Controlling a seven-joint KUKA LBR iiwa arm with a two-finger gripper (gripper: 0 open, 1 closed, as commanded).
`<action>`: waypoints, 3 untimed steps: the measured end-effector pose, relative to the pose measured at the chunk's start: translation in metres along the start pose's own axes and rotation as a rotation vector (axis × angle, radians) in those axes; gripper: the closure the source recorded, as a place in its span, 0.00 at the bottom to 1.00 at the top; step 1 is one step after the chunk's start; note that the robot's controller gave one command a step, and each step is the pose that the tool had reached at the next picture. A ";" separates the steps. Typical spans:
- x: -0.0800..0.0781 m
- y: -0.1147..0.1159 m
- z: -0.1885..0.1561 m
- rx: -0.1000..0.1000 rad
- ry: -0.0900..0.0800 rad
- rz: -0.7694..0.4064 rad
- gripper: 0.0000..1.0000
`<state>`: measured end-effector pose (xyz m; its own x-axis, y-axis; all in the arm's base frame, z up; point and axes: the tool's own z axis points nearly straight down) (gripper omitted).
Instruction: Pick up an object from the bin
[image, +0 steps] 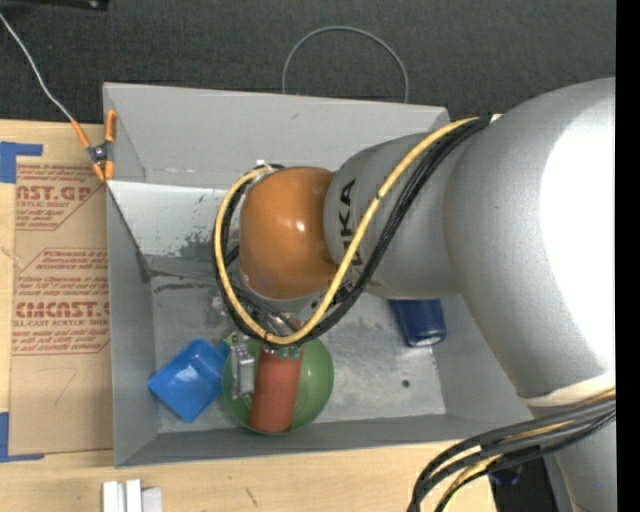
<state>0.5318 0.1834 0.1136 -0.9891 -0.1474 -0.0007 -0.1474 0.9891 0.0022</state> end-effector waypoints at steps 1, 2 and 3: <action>0.007 0.016 0.039 -0.002 -0.004 -0.107 1.00; 0.007 0.016 0.039 -0.002 -0.004 -0.108 1.00; 0.007 0.016 0.039 -0.003 -0.004 -0.108 1.00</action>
Offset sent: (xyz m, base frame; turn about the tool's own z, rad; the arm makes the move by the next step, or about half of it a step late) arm 0.0000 0.0000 0.0000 0.0000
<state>0.5231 0.1981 0.0750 -0.9674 -0.2530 -0.0054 -0.2530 0.9674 0.0046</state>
